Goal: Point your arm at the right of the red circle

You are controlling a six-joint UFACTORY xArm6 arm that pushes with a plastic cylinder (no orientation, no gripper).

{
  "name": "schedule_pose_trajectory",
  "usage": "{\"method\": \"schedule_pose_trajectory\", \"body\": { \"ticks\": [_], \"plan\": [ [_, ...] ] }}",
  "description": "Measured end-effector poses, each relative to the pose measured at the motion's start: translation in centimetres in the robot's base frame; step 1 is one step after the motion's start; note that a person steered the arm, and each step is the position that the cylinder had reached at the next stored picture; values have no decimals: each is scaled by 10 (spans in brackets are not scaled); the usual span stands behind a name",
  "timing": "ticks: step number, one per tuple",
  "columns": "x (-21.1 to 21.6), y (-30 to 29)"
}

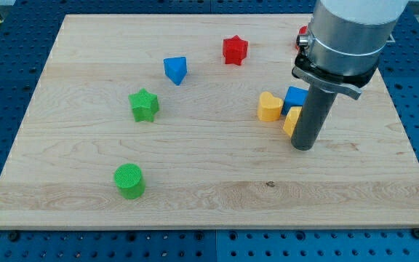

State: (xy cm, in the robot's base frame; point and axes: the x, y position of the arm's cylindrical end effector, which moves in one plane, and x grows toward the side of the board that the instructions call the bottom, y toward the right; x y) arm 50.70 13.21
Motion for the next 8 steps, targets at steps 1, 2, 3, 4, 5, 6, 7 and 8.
{"method": "schedule_pose_trajectory", "body": {
  "ticks": [1,2,3,4,5,6,7,8],
  "plan": [
    [0,9],
    [3,38],
    [3,55],
    [-3,69],
    [-3,69],
    [-3,67],
    [-3,67],
    [-4,67]
  ]
}}
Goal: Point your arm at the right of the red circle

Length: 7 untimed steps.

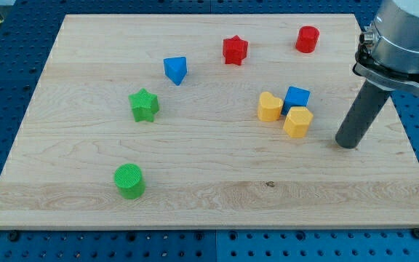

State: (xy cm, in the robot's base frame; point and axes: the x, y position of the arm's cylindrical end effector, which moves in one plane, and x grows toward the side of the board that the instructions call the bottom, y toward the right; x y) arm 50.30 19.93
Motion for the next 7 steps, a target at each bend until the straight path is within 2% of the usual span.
{"method": "schedule_pose_trajectory", "body": {
  "ticks": [5,7],
  "plan": [
    [-20,7],
    [-42,27]
  ]
}}
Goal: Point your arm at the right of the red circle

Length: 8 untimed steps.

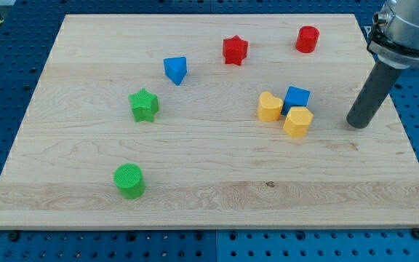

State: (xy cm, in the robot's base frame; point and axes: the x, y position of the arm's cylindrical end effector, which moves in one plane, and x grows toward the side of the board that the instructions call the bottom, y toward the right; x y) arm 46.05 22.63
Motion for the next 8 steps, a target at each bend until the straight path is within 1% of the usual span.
{"method": "schedule_pose_trajectory", "body": {
  "ticks": [2,4,6,8],
  "plan": [
    [-54,0],
    [-60,1],
    [-77,28],
    [-112,51]
  ]
}}
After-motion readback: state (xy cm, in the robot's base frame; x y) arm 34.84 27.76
